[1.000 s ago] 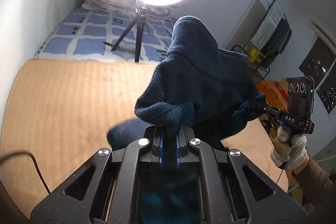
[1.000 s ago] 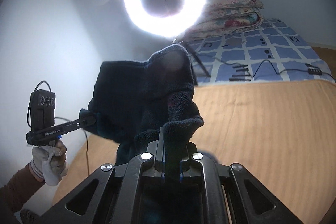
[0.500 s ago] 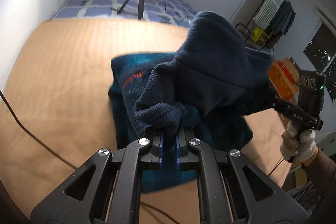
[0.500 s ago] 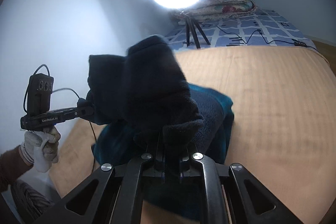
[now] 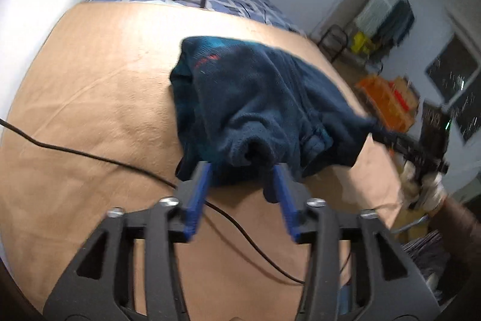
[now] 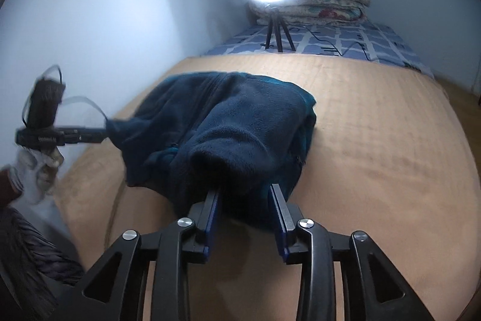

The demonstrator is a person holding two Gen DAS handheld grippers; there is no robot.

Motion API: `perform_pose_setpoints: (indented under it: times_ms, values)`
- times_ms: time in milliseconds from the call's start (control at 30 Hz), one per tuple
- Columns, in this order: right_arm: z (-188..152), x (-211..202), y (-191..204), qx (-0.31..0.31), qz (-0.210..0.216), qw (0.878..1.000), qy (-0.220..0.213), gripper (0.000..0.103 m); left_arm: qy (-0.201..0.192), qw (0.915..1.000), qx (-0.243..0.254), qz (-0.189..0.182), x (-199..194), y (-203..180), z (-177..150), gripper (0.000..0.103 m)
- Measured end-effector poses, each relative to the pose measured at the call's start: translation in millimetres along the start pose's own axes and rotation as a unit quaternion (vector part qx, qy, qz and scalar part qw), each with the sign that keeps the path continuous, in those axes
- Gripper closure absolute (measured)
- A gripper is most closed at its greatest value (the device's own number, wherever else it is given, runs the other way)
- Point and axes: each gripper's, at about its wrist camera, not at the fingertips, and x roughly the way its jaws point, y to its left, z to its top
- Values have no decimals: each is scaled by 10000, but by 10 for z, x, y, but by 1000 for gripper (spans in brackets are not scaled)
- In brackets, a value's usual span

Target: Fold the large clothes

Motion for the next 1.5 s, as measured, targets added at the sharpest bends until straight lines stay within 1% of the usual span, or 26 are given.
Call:
perform_pose_setpoints:
  times_ms: [33, 67, 100, 167, 267, 367, 433, 467, 500, 533, 567, 600, 667, 733, 833, 900, 933, 1000, 1100, 1167, 1200, 1233, 1267, 1300, 1400, 1500]
  values:
    - [-6, -54, -68, 236, 203, 9995, -47, 56, -35, 9998, -189, -79, -19, 59, 31, 43]
    - [-4, -62, -123, 405, 332, 9986, -63, 44, -54, 9991, -387, -178, -17, 121, 87, 43]
    - [-5, -72, -182, 661, 475, 9966, -93, 42, -70, 9968, -709, -358, 3, 198, 144, 43]
    - [14, -34, -280, 1168, 797, 9899, -135, 41, -35, 9895, -1274, -686, 92, 325, 227, 41]
    - [32, 118, -439, 2010, 1366, 9699, -150, 37, 97, 9730, -2029, -1097, 315, 473, 296, 39]
    - [24, 298, -531, 2737, 1794, 9449, -125, 34, 299, 9559, -2613, -1308, 577, 585, 306, 39]
    - [12, 453, -533, 3001, 1905, 9347, -13, 34, 449, 9504, -2782, -1315, 717, 601, 279, 39]
    - [11, 505, -521, 3021, 1907, 9340, 45, 34, 514, 9514, -2782, -1219, 779, 590, 270, 42]
    - [12, 575, -497, 3002, 1856, 9355, 140, 37, 520, 9528, -2758, -1156, 812, 576, 254, 53]
    - [11, 631, -474, 2978, 1820, 9369, 228, 41, 504, 9547, -2722, -1087, 824, 556, 252, 69]
    - [8, 664, -465, 2978, 1858, 9360, 272, 59, 494, 9577, -2654, -995, 824, 531, 258, 75]
    - [-1, 698, -456, 3004, 1940, 9332, 353, 75, 457, 9629, -2513, -866, 797, 488, 277, 87]
    - [2, 688, -447, 2995, 1972, 9326, 409, 88, 337, 9712, -2263, -672, 697, 402, 311, 89]
    - [34, 545, -423, 2852, 1903, 9386, 375, 91, 270, 9759, -2057, -671, 583, 309, 336, 90]
    - [58, 350, -363, 2720, 1946, 9417, 366, 93, 218, 9823, -1759, -601, 418, 200, 317, 91]
    - [21, 281, -341, 2610, 1896, 9458, 370, 93, 349, 9877, -1506, -228, 469, 198, 240, 91]
    - [-20, 284, -331, 2542, 1807, 9493, 407, 93, 450, 9880, -1472, -101, 531, 252, 185, 91]
    - [-147, 421, -300, 2373, 1401, 9589, 674, 94, 684, 9859, -1522, 149, 751, 356, 29, 91]
    - [-322, 712, -256, 2201, 868, 9656, 1081, 94, 687, 9861, -1495, 214, 872, 367, -71, 90]
    - [-346, 774, -231, 2109, 703, 9684, 1131, 92, 688, 9889, -1285, 300, 811, 294, -56, 85]
    - [-336, 760, -231, 2169, 707, 9674, 1101, 86, 702, 9899, -1167, 386, 752, 255, -35, 76]
    - [-304, 709, -218, 2141, 694, 9684, 1072, 80, 701, 9910, -1064, 420, 686, 225, -22, 71]
    - [-278, 654, -200, 2068, 636, 9707, 1050, 70, 657, 9924, -909, 505, 591, 184, -2, 71]
    - [-244, 562, -172, 1925, 537, 9746, 1010, 65, 569, 9939, -742, 590, 480, 138, 17, 71]
    - [-126, 221, -60, 1390, 246, 9865, 830, 65, 216, 9964, -268, 778, 148, -42, 64, 71]
    - [101, -81, 73, 757, -158, 9962, 396, 65, -228, 9956, 90, 900, -75, -280, 190, 71]
